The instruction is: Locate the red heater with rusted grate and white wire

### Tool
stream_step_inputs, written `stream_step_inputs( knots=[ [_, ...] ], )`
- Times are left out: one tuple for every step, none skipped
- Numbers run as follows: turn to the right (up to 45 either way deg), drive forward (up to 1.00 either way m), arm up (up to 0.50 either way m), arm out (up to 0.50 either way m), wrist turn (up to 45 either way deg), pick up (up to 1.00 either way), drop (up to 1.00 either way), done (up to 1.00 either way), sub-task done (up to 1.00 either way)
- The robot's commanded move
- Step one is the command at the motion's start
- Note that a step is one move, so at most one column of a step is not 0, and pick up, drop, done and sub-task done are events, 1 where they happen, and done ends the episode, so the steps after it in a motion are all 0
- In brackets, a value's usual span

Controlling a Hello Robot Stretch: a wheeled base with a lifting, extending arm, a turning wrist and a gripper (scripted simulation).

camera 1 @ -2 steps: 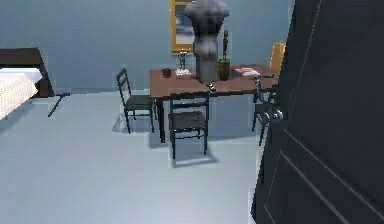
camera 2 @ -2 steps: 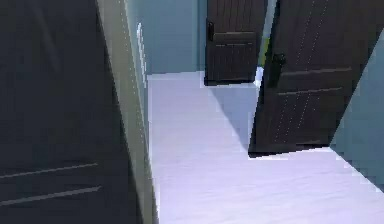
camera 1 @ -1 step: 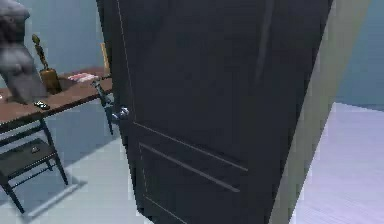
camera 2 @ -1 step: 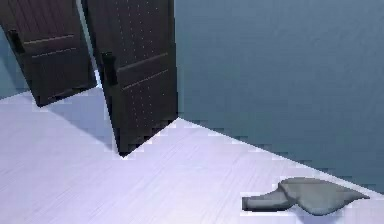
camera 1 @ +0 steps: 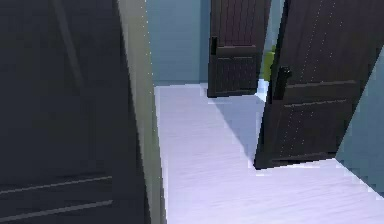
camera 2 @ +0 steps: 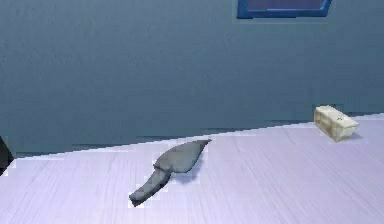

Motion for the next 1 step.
stream_step_inputs(
  knots=[
    [0.0,1.0,0.0,0.0,0.0,0.0,0.0,0.0,0.0]
  ],
)
